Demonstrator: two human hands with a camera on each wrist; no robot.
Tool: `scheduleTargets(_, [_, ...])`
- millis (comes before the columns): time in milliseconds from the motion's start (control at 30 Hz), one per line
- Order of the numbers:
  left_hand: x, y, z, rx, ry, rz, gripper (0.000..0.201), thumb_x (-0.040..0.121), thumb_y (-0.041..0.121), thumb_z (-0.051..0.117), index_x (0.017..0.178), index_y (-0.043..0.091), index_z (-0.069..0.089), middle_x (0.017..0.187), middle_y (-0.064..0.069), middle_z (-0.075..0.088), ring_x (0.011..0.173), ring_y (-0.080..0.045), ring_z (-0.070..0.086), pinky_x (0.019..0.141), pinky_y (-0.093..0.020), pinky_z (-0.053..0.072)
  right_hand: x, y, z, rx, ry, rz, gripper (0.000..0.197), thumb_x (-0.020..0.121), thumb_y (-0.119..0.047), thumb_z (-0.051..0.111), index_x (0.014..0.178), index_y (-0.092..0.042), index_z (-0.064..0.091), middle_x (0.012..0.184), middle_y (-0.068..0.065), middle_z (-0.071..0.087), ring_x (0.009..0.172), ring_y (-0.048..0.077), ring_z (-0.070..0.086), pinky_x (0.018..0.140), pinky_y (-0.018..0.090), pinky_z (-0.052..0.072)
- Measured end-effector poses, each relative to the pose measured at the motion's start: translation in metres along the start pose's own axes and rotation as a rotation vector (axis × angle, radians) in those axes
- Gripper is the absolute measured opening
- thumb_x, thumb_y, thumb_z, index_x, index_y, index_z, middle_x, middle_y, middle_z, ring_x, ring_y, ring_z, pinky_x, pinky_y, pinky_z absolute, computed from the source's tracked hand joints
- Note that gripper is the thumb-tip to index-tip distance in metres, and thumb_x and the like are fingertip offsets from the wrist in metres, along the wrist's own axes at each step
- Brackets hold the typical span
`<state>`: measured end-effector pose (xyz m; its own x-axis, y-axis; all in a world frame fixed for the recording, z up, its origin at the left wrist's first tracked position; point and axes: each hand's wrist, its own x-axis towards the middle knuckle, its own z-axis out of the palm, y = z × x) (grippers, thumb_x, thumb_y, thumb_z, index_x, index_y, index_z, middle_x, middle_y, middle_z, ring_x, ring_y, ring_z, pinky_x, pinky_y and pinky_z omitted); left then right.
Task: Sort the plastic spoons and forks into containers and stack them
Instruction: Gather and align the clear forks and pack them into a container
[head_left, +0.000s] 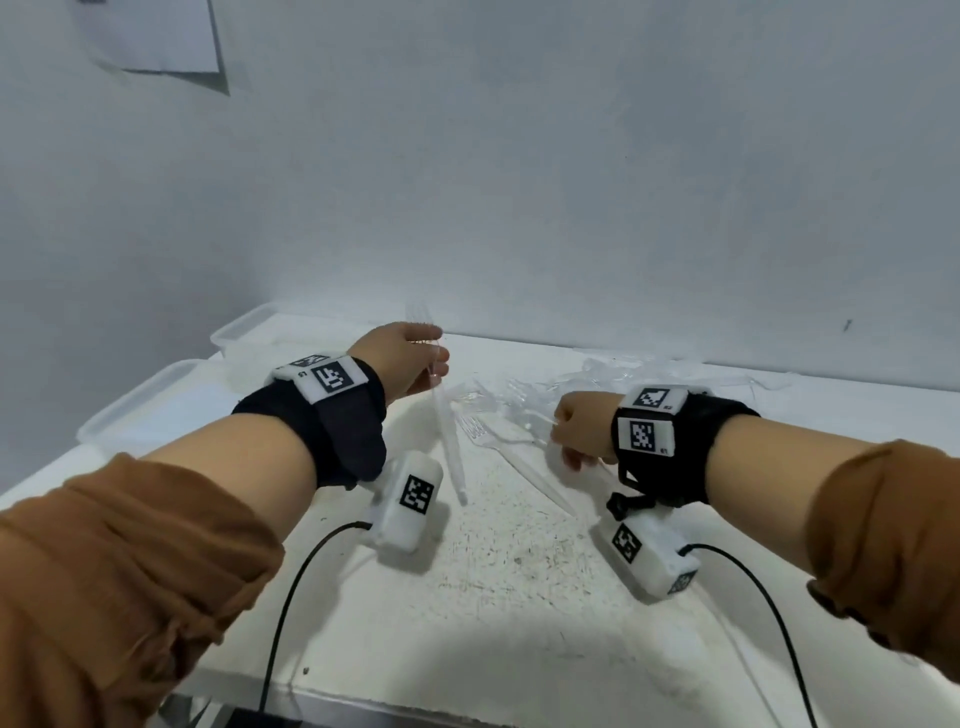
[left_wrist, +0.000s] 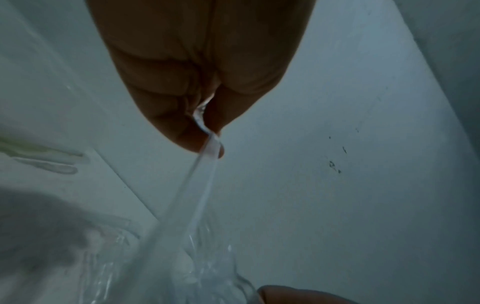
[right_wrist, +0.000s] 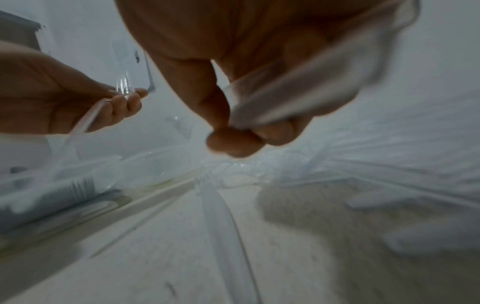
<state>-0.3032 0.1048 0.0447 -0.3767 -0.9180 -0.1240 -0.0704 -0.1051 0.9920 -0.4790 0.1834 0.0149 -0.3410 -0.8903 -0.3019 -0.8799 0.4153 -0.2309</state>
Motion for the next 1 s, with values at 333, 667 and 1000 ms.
scheduleTargets(333, [0.029, -0.002, -0.013, 0.197, 0.048, -0.009, 0.009, 0.093, 0.014, 0.053, 0.099, 0.018, 0.047, 0.067, -0.002, 0.039, 0.053, -0.013, 0.034, 0.047, -0.02, 0.032, 0.016, -0.024, 0.018, -0.217, -0.129, 0.012, 0.042, 0.08, -0.049, 0.061, 0.102, -0.013, 0.064, 0.103, 0.003, 0.066, 0.096, 0.023, 0.064, 0.088, 0.038, 0.051])
scheduleTargets(667, [0.086, 0.003, 0.01, 0.971, -0.126, 0.046, 0.014, 0.095, 0.028, 0.044, 0.092, 0.016, 0.052, 0.09, -0.003, 0.051, 0.079, -0.021, 0.046, 0.057, -0.022, 0.032, 0.011, -0.021, -0.016, -0.012, -0.084, 0.193, 0.036, 0.088, -0.027, 0.046, 0.055, -0.016, 0.055, 0.059, -0.005, 0.055, 0.053, 0.014, 0.046, 0.058, 0.023, 0.039])
scheduleTargets(1000, [0.105, -0.009, 0.059, 1.31, -0.456, 0.205, 0.002, 0.093, 0.027, 0.049, 0.092, 0.025, 0.048, 0.087, 0.003, 0.048, 0.076, -0.014, 0.044, 0.063, -0.018, 0.032, -0.008, 0.015, -0.04, 0.465, 0.125, 0.262, 0.024, 0.094, -0.016, 0.04, 0.1, 0.0, 0.058, 0.066, 0.006, 0.055, 0.051, 0.017, 0.043, 0.046, 0.023, 0.032])
